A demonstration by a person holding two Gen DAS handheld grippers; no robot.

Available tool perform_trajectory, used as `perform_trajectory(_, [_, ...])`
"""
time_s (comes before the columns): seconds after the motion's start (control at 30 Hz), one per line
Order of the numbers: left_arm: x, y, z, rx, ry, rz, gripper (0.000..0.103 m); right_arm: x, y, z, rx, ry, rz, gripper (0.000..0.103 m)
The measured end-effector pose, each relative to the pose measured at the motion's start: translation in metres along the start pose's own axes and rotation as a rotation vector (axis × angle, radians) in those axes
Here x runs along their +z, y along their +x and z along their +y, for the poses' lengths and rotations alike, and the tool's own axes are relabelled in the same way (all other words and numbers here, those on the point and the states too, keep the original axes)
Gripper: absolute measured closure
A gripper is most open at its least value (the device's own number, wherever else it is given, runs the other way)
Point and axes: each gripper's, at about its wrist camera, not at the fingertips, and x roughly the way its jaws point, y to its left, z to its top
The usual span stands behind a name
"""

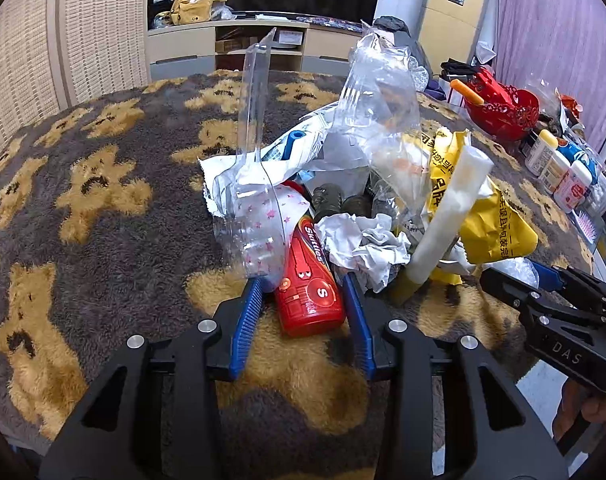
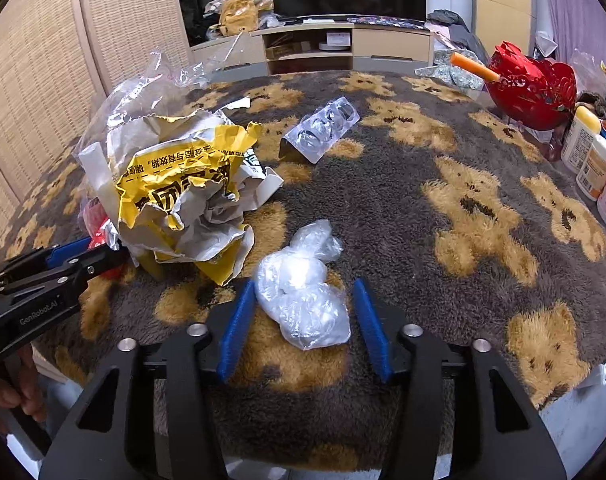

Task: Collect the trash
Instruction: 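Grasp the red bottle with the left tool while the right tool grasps the white plastic bag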

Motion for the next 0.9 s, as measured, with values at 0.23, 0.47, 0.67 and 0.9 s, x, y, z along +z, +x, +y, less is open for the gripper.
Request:
perform_trajectory(0.23, [-0.007, -0.010, 0.004, 0.018, -0.011, 0.012, 0.074, -0.004, -0.007, 0.002, 0.009, -0.018, 0.007, 0.079])
perform_trajectory(0.47, [-0.024, -0.033, -0.001, 0.030, 0.013, 0.035, 0.075, -0.009, -0.029, 0.008, 0.029, -0.019, -0.012, 0.080])
perform_trajectory(0.67, [-0.042, -0.052, -0.005, 0.028, 0.018, 0.051, 0.075, -0.019, -0.043, 0.008, 0.053, -0.005, -0.008, 0.081])
perform_trajectory(0.9, [-0.052, -0.076, -0.009, 0.036, 0.008, 0.031, 0.075, -0.021, -0.063, 0.013, 0.057, -0.004, -0.050, 0.081])
